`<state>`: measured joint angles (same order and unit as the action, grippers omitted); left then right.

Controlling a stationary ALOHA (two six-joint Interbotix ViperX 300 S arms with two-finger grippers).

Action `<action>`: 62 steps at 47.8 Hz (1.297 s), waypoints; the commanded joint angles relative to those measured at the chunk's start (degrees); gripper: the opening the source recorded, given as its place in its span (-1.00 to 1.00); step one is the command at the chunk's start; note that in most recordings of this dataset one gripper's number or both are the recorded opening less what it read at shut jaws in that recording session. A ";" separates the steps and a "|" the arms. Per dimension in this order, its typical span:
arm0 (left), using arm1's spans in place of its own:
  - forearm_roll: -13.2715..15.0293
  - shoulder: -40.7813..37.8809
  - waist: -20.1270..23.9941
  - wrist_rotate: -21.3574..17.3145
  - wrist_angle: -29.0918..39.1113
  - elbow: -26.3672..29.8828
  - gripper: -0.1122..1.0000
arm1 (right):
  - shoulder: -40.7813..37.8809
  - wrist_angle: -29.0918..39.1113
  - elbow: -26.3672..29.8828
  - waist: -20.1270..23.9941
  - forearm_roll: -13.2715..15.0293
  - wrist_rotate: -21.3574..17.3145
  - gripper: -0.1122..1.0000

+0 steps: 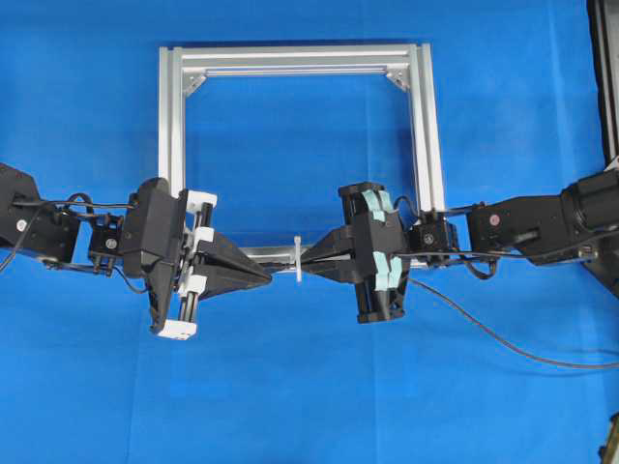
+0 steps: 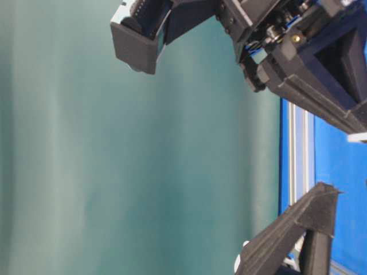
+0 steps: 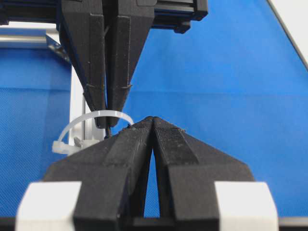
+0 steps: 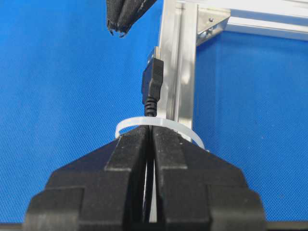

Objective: Insert the wire through the string loop located in the center.
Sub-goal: 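Move the open left gripper to the plug emerging from the loop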

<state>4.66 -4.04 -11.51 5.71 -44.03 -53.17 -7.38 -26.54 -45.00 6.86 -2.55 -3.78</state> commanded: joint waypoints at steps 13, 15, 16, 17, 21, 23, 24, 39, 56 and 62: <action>-0.09 1.14 0.09 -0.70 2.90 1.85 -0.80 | 0.70 -0.18 0.53 -0.18 -0.09 0.00 -0.85; 0.00 1.14 0.09 -0.70 3.25 1.85 -0.80 | 0.70 -0.09 0.53 -0.18 -0.09 0.00 -0.85; -0.09 1.14 0.18 -0.70 3.43 1.85 -0.80 | 0.70 -0.18 0.44 -0.18 -0.09 -0.09 -0.85; -0.09 1.14 0.18 -0.70 3.43 1.85 -0.80 | 0.70 -0.09 0.53 -0.18 -0.09 0.00 -0.85; -0.09 1.14 0.35 -0.70 3.52 1.85 -0.79 | 0.70 -0.18 0.44 -0.18 -0.09 0.00 -0.85; -0.09 1.14 0.35 -0.70 3.52 1.85 -0.77 | 0.70 -0.18 0.44 -0.18 -0.09 0.00 -0.85; -0.09 1.14 0.44 -0.70 3.52 1.85 -0.73 | 0.70 -0.09 0.44 -0.18 0.00 0.00 -0.85; -0.09 1.14 0.97 -0.70 3.52 2.11 0.72 | 0.70 -0.18 0.44 -0.18 -0.09 0.00 -0.85; 0.00 -3.34 3.34 -0.35 6.59 2.99 0.82 | 0.70 -0.18 0.53 -0.18 -0.09 0.00 -0.85; -0.09 -5.45 3.52 -0.18 6.59 4.04 0.82 | 0.70 -0.18 0.44 -0.18 -0.09 0.00 -0.85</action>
